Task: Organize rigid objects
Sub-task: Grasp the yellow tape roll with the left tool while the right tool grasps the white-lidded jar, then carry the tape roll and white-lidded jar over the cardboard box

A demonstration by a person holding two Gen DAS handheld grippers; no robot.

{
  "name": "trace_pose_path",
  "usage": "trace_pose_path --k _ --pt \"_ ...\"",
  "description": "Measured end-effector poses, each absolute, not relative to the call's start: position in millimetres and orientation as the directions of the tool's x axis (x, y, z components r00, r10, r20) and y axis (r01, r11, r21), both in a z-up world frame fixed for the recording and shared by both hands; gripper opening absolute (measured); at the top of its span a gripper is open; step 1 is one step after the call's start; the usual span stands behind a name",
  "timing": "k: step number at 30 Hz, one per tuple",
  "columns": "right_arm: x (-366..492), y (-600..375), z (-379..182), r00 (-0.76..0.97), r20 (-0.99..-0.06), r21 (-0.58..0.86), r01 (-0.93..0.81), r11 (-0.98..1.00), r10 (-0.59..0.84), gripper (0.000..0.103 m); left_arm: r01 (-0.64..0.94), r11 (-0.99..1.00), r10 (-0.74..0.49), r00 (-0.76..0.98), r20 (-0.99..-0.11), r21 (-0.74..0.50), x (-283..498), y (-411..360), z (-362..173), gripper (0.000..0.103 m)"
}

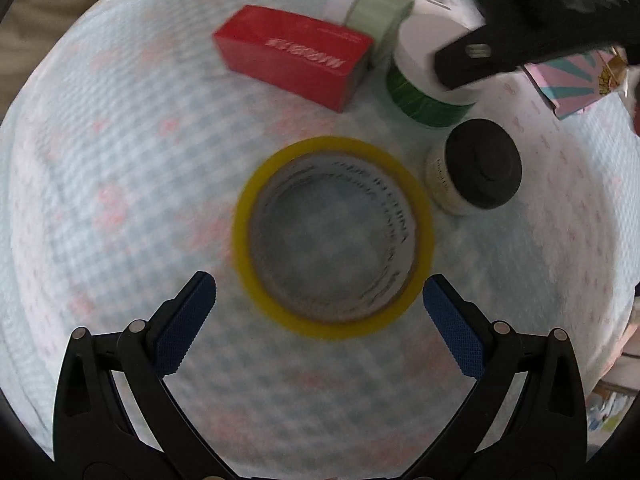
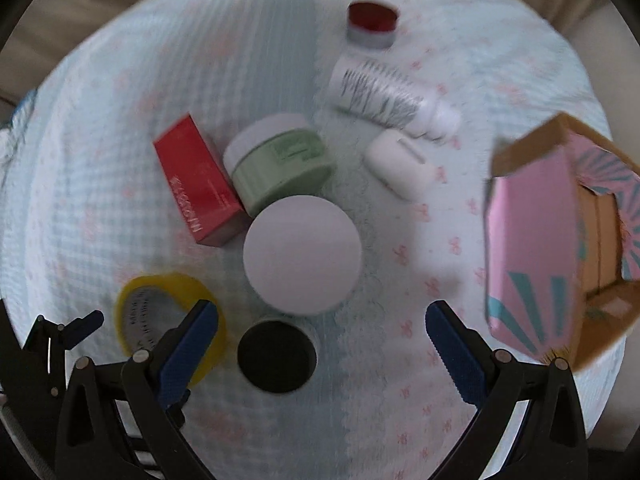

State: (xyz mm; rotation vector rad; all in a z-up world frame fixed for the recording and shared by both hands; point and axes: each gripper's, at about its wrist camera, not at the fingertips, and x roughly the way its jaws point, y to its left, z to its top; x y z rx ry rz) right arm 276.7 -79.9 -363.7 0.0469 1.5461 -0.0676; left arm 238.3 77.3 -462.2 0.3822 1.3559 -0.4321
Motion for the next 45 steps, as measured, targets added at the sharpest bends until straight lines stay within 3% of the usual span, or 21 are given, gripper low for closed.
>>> trace_pose_path --k 11,14,18,27,38,45 --pt "301 -86 -407 -0.077 -0.997 -0.002 0.085 0.996 0.004 0.103 0.516 0.855 -0.029 0.147 -0.989 0.052 246 40 -494 0.103" --pt "301 -88 -417 -0.098 -0.995 -0.003 0.096 0.995 0.006 0.094 0.513 0.856 -0.020 0.140 -0.990 0.055 251 38 -496 0.099" --pt "300 -93 -428 -0.113 -0.993 0.028 0.134 0.991 0.044 0.070 0.508 0.859 -0.008 0.127 -0.992 0.058 254 32 -498 0.096" --pt "293 -90 -427 -0.100 -0.994 0.031 0.151 0.988 0.047 0.069 0.495 0.868 -0.024 0.140 -0.990 0.049 264 54 -489 0.096" --pt "261 -111 -366 -0.022 -0.998 0.046 0.176 0.983 0.051 0.069 0.430 0.900 -0.040 0.237 -0.971 0.068 243 86 -420 0.096" --pt "236 -98 -281 0.060 -0.997 0.057 0.155 0.986 0.048 0.069 0.391 0.919 -0.071 0.310 -0.948 0.059 213 106 -349 0.096"
